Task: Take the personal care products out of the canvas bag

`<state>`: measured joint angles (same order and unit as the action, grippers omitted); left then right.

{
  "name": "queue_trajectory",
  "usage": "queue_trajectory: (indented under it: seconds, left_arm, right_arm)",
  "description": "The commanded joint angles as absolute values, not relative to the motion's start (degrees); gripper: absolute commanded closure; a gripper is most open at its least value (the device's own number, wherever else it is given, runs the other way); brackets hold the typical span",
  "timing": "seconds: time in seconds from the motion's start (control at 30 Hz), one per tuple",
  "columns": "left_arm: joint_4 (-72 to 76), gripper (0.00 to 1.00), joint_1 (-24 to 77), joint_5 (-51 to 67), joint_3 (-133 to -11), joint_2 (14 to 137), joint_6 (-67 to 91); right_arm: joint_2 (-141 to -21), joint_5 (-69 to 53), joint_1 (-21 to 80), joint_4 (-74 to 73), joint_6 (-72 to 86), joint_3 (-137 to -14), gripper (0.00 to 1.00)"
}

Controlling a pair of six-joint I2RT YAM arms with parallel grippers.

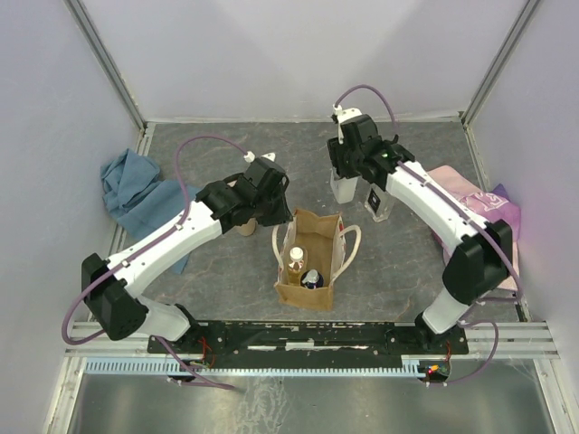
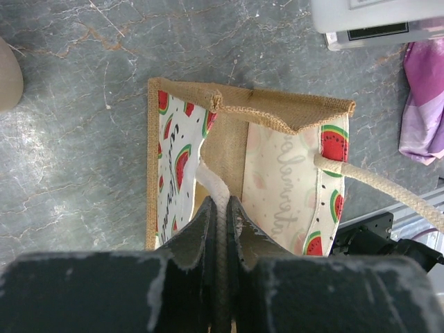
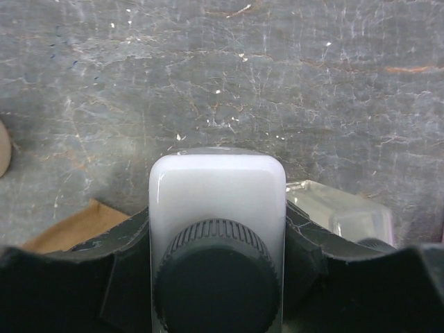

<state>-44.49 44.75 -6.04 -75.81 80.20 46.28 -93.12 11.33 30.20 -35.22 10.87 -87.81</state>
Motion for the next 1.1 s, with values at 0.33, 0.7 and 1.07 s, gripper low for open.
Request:
queue_trajectory:
  seconds: [0.33, 0.7, 1.07]
  left_arm:
    - [-41.75, 0.93, 44.68, -7.57, -78.62, 79.66, 44.30]
    - [-41.99, 0.91, 44.74, -7.89, -78.87, 79.97, 43.51]
    - [-51.48, 0.35, 44.99, -17.33, -89.10, 78.91, 39.42]
  right_arm:
    - [-102.63, 20.92, 28.68, -17.67, 12.38, -86.30, 0.61]
    - [-102.11, 25.34, 28.00, -14.11, 13.01, -82.05, 0.31]
    - [-86.23, 17.19, 29.76, -20.39, 12.09, -82.24, 0.00]
